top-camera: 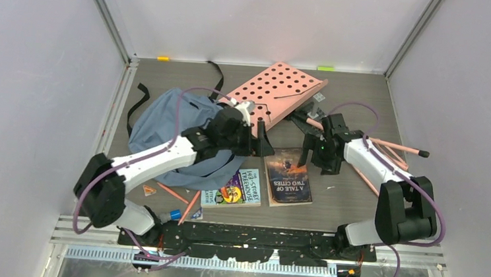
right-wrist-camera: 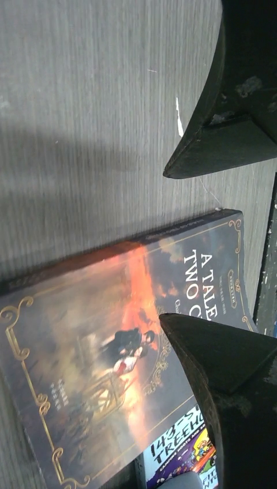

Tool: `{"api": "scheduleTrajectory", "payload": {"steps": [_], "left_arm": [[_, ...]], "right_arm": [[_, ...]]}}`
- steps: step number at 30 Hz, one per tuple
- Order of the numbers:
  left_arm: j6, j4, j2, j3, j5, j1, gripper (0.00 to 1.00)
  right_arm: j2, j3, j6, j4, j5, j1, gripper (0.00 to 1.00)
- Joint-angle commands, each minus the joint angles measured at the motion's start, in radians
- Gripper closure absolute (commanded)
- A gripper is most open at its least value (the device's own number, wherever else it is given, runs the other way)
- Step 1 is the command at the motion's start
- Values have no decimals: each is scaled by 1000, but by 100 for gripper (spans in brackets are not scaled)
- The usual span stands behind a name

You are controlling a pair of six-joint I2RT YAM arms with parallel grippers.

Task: Pack the student bag
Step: Pick up the book from the center of the board.

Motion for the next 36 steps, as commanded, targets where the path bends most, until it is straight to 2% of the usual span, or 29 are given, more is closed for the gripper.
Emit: {"api": "scheduleTrajectory", "payload": {"steps": [1,8,21,24,26,29,33,36], "left_arm": [[-77,88,86,26,-52,-58,18],[-148,108,158,-53,-141,-90,18],[-185,253,299,-93,-96,-98,20],[-185,280,345,-86,-63,-98,28],[-181,282,377,-69,-35,-97,39],[-169,284,415,-35,10,-95,46],[-136,286,438,-6,55,-94,62],[-107,297,433,-11,84,-91,72]], "right_arm": [[-74,-71,33,87,-94,-50,7],[-99,-170,73,209,-171,-71,7],[-1,-253,142,411,-388,-71,10],[21,-269,157,456,-493,-71,19],[31,-272,170,480,-550,-71,22],[28,-272,178,514,-638,-71,24],[9,-277,219,577,-799,-71,28],[-33,-282,226,575,-848,-71,30]]}}
